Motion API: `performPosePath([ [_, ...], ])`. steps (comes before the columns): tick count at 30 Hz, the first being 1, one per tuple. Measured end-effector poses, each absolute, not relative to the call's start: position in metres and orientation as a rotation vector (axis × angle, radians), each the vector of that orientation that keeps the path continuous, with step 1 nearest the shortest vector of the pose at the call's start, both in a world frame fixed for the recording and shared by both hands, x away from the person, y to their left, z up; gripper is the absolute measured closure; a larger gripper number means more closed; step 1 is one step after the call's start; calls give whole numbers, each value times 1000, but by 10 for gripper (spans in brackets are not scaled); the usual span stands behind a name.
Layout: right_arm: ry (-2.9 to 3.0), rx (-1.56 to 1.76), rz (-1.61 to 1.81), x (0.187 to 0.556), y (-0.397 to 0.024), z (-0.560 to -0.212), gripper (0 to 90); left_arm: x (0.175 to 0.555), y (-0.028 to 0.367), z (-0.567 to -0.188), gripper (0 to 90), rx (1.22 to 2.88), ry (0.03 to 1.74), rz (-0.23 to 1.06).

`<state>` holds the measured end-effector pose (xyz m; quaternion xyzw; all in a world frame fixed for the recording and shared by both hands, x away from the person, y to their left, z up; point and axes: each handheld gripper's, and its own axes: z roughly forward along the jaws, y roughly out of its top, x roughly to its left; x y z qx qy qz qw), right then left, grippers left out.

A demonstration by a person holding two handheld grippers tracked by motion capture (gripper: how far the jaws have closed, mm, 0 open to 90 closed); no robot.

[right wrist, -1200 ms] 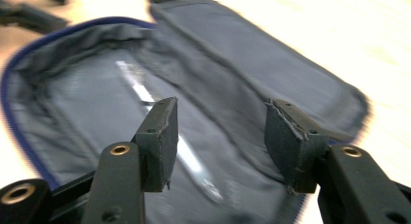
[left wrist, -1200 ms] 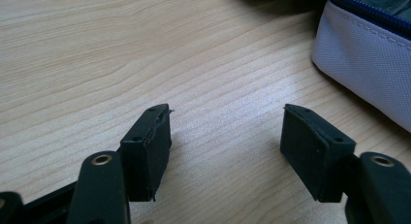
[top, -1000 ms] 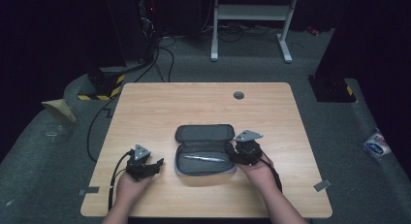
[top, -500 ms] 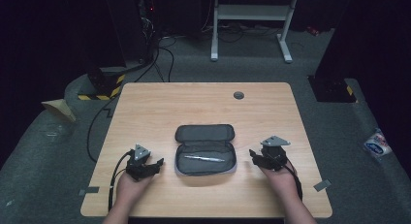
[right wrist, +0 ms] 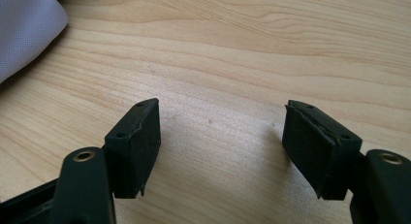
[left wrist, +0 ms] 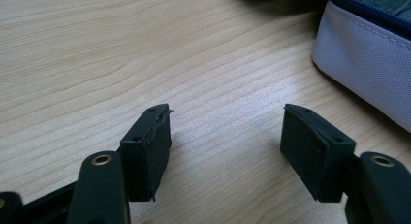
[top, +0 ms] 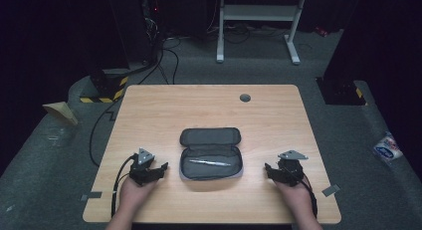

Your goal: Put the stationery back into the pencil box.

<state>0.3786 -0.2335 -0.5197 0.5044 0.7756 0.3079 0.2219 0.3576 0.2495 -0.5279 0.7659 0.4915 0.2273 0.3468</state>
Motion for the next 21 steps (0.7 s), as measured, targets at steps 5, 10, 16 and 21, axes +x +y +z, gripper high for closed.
performPosePath([
  [5, 2122, 1393, 880, 377, -235, -522, 291, 357, 249, -528, 354, 1986, 1277, 591],
  [10, 2096, 1411, 885, 374, -233, -523, 313, 357, 249, -528, 354, 1982, 1284, 595],
  [16, 2092, 1415, 887, 374, -233, -523, 312, 356, 248, -528, 354, 1981, 1283, 601],
  [21, 2091, 1419, 887, 374, -233, -523, 297, 356, 248, -528, 353, 1981, 1283, 599],
])
